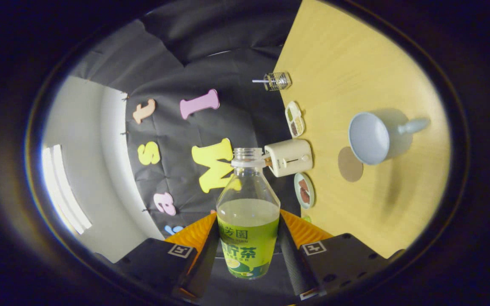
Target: Take the bottle from table, then pour the juice into the cup, finally place the bottle on the coaster
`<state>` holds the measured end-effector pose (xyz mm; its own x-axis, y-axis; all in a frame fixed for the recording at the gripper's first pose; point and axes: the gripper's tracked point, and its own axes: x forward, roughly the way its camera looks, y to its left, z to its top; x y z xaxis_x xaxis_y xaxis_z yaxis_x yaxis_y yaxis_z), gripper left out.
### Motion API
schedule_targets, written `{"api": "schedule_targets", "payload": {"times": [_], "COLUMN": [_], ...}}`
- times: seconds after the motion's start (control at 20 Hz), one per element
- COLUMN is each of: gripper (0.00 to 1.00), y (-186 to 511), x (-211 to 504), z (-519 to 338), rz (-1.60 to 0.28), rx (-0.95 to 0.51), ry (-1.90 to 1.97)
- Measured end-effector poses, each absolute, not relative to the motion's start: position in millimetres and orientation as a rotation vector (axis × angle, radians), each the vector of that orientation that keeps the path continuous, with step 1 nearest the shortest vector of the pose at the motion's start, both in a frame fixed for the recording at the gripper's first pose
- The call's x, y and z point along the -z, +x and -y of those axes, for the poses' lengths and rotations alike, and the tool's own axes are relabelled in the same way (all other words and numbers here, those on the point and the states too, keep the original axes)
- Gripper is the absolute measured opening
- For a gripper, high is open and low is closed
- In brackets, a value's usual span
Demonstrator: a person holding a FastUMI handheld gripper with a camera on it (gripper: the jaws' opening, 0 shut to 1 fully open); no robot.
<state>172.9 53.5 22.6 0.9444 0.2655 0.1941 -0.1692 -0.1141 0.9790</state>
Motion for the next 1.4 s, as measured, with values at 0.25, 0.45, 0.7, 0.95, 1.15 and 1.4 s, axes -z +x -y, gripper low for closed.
{"api": "schedule_targets", "payload": {"times": [0.25,0.45,0.7,0.95,1.15,1.4], "gripper": [0.78,0.78,0.78,0.79,0.79,0.80], "y": [178.6,184.8,183.7,173.6,174.2,191.8], "x": [-18.1,-17.2,-36.2,-65.0,-75.2,-76.6], "z": [-50.3,-49.2,-53.6,-59.8,-52.4,-68.6], "rz": [-0.097,-0.145,-0.137,-0.085,-0.040,0.014], "rx": [-0.316,-0.262,-0.241,-0.213,-0.070,-0.007], "ry": [1.360,1.143,0.857,0.507,0.257,0.090]}}
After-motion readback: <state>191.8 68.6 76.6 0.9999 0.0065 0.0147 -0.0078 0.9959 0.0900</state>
